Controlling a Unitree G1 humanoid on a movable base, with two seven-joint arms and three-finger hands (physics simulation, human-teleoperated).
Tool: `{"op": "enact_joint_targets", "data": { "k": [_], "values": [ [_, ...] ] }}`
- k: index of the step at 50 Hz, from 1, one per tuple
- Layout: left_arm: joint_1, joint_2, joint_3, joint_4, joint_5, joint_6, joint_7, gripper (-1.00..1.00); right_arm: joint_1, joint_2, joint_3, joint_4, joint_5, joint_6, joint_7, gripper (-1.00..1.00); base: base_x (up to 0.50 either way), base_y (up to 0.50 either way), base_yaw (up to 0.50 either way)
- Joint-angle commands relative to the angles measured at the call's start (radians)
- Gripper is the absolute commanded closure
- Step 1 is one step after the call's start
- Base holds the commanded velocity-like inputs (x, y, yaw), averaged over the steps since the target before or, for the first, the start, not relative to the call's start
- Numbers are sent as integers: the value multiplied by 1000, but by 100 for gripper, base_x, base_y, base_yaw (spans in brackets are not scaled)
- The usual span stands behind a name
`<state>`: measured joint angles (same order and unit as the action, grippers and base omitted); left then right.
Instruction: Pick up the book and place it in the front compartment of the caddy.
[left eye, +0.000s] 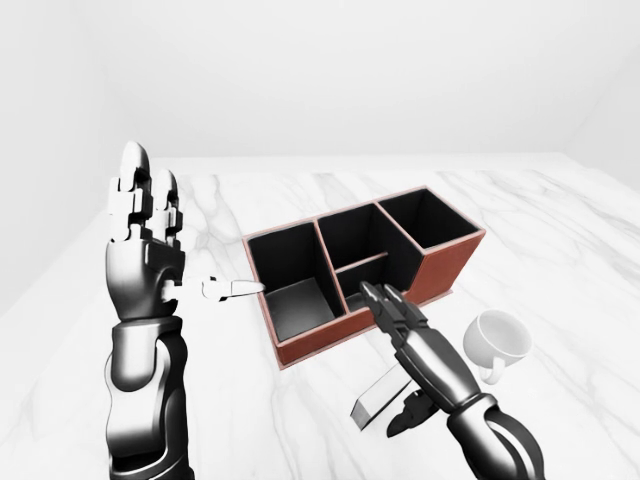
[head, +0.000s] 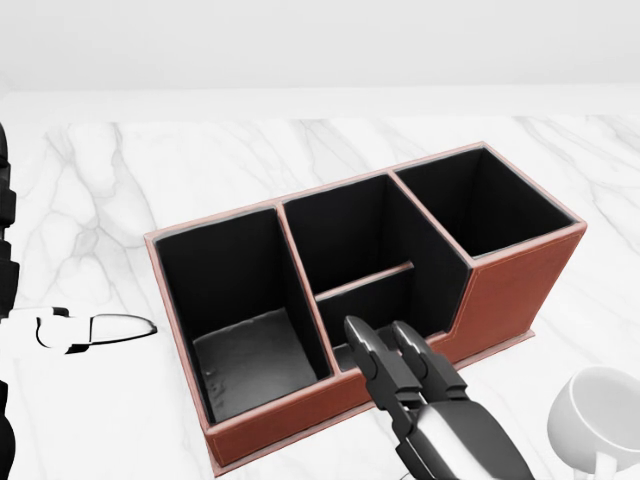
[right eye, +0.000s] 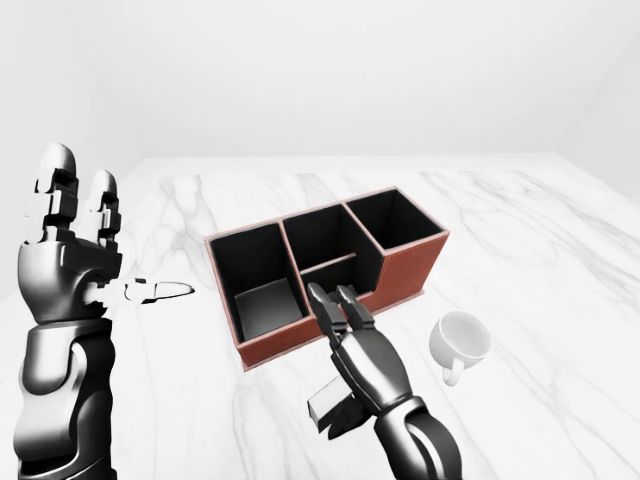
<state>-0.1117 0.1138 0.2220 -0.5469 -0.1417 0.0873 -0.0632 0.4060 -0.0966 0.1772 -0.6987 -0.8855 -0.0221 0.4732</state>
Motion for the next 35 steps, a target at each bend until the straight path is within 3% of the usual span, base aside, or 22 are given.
{"op": "enact_joint_targets", "data": {
  "k": [1, 13, 20, 35],
  "values": [
    [3, -2, -4, 1, 3, 0, -1, -100, 5, -5, -1, 33, -4, -18, -28, -100, 0, 0, 0],
    [-1, -1, -1, 4, 1, 0, 0, -100, 0, -5, -8, 60, -18, -37, -40, -100, 0, 0, 0],
    [-1, 0, -1, 2, 1, 0, 0, -100, -5, -7, -17, 114, -23, -65, -71, -100, 0, 0, 0],
    [-1, 0, -1, 5, 1, 0, 0, -100, -20, -2, -11, 170, -47, -65, -99, -100, 0, 0, 0]
  ]
}}
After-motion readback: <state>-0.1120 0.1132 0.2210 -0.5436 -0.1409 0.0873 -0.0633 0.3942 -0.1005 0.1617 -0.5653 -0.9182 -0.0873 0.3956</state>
